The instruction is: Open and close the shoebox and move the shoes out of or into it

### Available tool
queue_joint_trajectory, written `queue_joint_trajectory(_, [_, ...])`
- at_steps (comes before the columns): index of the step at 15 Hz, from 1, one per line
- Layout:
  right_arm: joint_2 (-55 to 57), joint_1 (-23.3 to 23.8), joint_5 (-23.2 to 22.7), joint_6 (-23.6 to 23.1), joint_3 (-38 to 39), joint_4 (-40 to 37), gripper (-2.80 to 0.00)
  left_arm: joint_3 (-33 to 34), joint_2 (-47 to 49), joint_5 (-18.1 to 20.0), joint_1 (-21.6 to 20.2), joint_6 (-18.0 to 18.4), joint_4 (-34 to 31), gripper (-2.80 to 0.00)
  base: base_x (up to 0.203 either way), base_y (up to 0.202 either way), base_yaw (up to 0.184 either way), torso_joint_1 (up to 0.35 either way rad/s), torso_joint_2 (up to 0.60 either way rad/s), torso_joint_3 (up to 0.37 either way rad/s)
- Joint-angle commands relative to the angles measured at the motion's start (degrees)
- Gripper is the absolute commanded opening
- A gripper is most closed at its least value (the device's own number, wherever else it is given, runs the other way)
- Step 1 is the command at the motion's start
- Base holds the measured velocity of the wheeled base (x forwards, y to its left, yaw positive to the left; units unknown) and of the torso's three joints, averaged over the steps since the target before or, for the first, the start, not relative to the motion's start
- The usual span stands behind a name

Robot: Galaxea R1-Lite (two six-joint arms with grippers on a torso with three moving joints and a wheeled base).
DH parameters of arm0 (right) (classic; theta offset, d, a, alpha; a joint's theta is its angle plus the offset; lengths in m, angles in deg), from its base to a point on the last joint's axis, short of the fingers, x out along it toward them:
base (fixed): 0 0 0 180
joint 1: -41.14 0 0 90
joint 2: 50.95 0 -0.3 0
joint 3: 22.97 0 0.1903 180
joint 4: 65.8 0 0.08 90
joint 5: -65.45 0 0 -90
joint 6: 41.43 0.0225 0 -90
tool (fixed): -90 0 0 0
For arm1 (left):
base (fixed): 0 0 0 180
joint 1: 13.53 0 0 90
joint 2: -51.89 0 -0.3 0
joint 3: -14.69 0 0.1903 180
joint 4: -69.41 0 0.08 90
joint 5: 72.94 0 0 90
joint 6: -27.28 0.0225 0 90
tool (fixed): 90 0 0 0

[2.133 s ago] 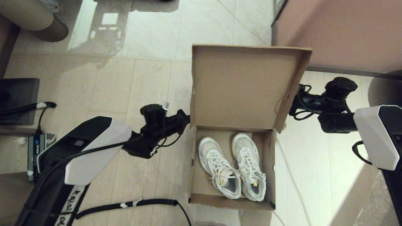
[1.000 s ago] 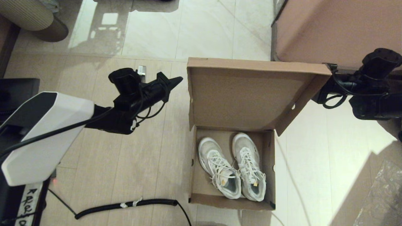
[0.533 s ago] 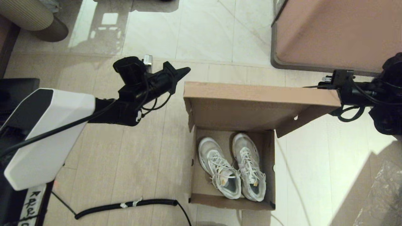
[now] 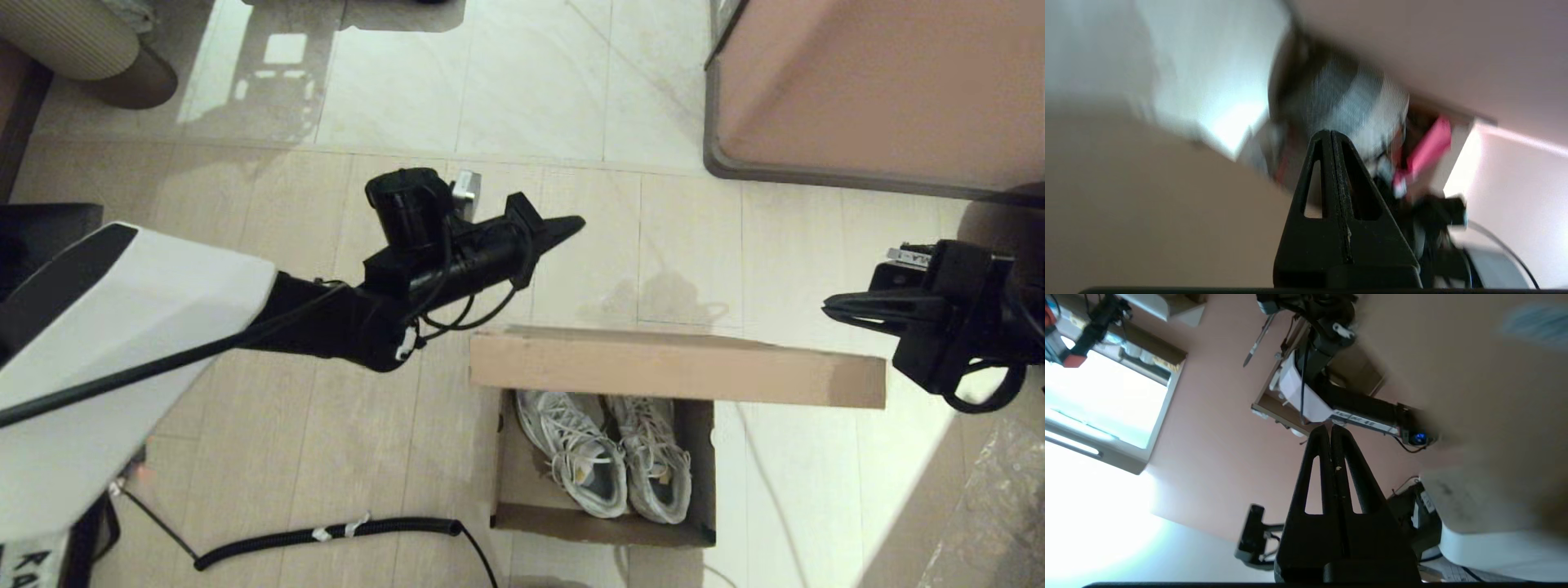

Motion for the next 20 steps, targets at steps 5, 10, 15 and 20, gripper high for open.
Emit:
queue_joint_trajectory(5, [-7.59,1.48,2.08,-9.76,9.51,6.06,-2.8,32.41,-22.93,-0.07,7.06,1.16,0.52,-2.8,0.0,0.0,0.0,0.0,0.0,0.0])
queue_joint_trajectory(10, [-7.38,6.09,19.95,-19.79,11.38,6.06,-2.8,39.29,-29.76,-5.81,9.81,9.15,-0.29,-2.8,0.0,0.0,0.0,0.0,0.0,0.0])
queue_joint_trajectory(15, [-12.61,10.22,18.8,-20.47,17.65,6.06,-2.8,45.53,-32.97,-12.71,4.38,18.44,-13.37,-2.8,0.0,0.0,0.0,0.0,0.0,0.0])
queue_joint_trajectory(20, [-16.32,10.0,9.97,-20.13,19.27,6.06,-2.8,55.81,-49.11,-13.62,-10.85,24.21,-16.06,-2.8,0.0,0.0,0.0,0.0,0.0,0.0])
